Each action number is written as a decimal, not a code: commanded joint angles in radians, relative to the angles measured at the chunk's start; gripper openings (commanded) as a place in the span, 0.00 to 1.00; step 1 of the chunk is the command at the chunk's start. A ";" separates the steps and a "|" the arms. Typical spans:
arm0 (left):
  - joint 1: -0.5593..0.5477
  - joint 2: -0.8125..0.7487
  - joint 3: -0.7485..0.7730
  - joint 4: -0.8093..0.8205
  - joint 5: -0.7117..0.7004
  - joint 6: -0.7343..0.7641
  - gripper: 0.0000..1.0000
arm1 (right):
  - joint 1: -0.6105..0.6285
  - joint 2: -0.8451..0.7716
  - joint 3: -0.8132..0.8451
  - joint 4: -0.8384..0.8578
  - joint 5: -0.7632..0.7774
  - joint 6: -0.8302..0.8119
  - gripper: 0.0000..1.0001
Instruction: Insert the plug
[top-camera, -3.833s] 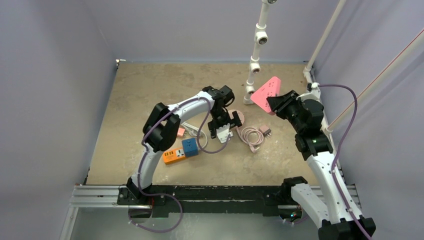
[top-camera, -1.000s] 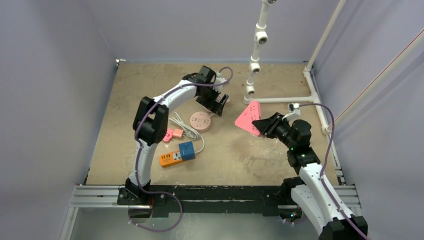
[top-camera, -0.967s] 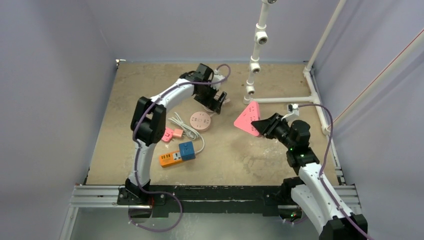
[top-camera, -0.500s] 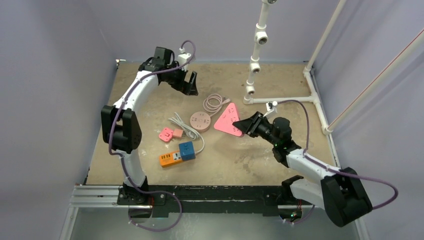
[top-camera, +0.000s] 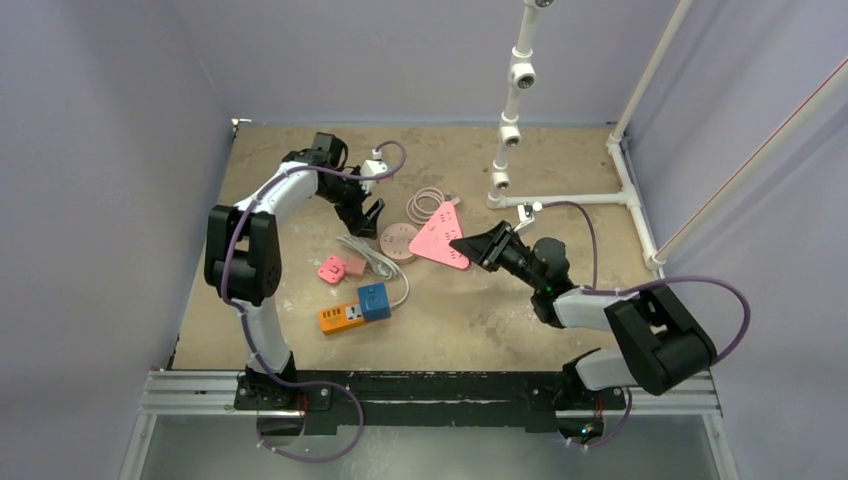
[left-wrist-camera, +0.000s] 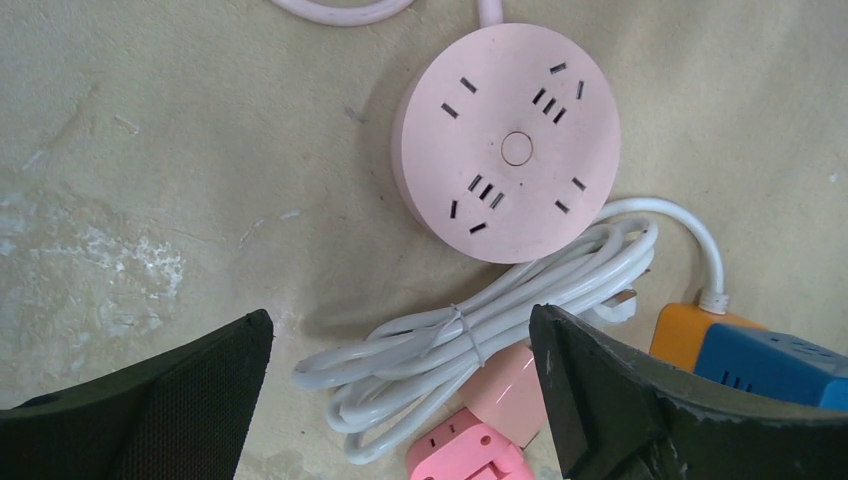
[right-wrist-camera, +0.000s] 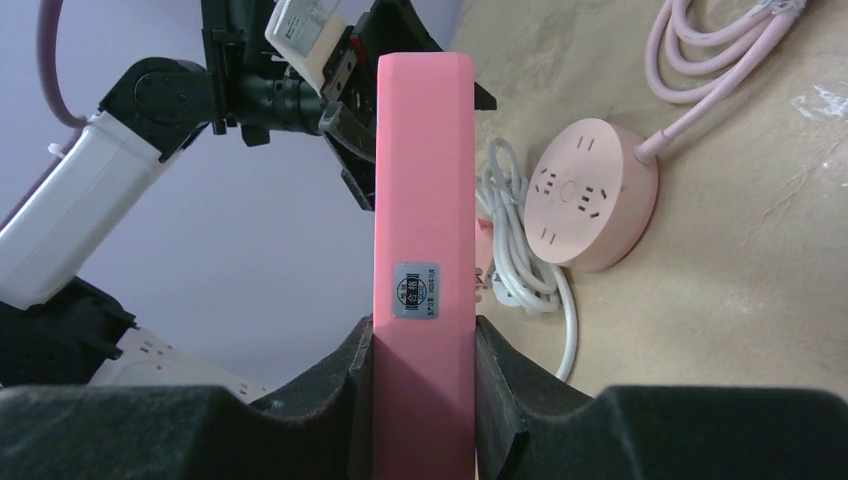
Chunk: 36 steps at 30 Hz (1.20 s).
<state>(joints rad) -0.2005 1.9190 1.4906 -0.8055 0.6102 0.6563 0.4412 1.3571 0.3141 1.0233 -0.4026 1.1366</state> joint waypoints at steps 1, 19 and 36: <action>0.000 -0.074 -0.006 0.047 0.028 0.101 0.99 | 0.015 0.071 0.010 0.230 0.032 0.088 0.00; -0.033 -0.075 -0.151 0.166 -0.047 0.259 0.99 | 0.113 0.333 -0.044 0.570 0.239 0.335 0.00; -0.044 -0.163 -0.043 0.062 0.108 0.208 0.99 | 0.180 0.378 0.008 0.530 0.399 0.414 0.00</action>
<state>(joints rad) -0.2436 1.8446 1.3712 -0.6857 0.6022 0.8974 0.6121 1.7859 0.2867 1.4895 -0.0658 1.5337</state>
